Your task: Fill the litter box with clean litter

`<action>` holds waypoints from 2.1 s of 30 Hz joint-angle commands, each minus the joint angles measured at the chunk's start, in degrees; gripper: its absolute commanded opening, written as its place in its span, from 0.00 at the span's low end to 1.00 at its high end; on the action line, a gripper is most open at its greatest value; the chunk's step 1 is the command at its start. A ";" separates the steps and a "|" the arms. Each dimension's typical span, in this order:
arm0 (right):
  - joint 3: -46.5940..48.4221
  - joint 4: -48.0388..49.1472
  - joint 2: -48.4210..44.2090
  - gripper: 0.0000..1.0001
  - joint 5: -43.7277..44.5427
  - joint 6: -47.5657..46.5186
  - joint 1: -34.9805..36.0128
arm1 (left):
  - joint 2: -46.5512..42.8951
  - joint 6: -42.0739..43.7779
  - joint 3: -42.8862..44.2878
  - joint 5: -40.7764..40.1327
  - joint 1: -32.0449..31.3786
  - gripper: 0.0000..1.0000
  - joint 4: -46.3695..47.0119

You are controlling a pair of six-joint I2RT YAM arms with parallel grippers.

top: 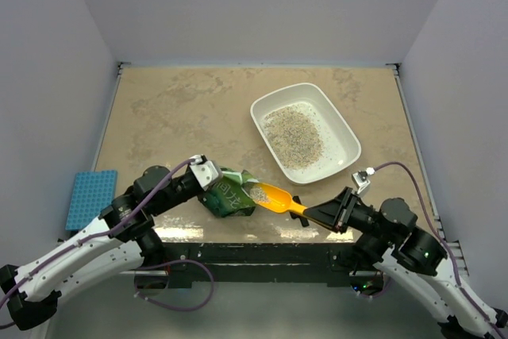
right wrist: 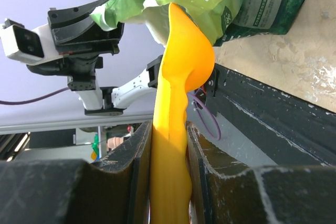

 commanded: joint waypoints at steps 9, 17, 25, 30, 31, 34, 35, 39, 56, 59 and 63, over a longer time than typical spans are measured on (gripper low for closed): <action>10.16 -9.22 -3.66 0.00 7.27 2.20 0.01 | 1.37 -1.93 5.71 -16.75 -0.44 0.00 2.25; 14.11 -6.85 -2.97 0.00 14.73 4.40 0.01 | -0.48 -2.37 6.06 -18.16 -0.52 0.00 0.32; 16.23 -0.70 5.56 0.00 30.97 3.70 0.01 | -2.94 -1.58 6.94 -17.64 -0.44 0.00 -2.76; 13.77 2.99 8.99 0.00 39.78 4.58 0.01 | -3.03 -1.05 8.95 -17.20 -0.44 0.00 -5.66; 12.20 3.78 9.43 0.00 41.19 4.67 0.01 | -3.11 -1.31 9.13 -17.20 -0.44 0.00 -5.83; 8.25 5.45 12.23 0.00 46.55 5.28 -0.07 | -3.90 -2.02 9.57 -16.76 -0.44 0.00 -6.63; 7.27 6.07 13.03 0.00 47.96 5.11 0.01 | -4.08 -2.19 9.66 -16.67 -0.44 0.00 -6.98; 3.84 6.96 22.13 0.00 52.97 4.32 -0.07 | -5.13 -3.24 9.84 -16.93 -0.44 0.00 -8.73; 25.44 3.00 57.49 0.00 59.04 -28.01 0.10 | -5.76 -1.76 9.92 -19.13 -0.44 0.00 -10.67; 30.89 0.99 62.31 0.00 60.10 -33.64 0.01 | -4.88 0.00 11.41 -21.94 -0.35 0.00 -10.85; 38.81 -6.13 68.04 0.00 63.09 -37.69 0.10 | -3.12 4.91 13.00 -25.80 -0.44 0.00 -10.41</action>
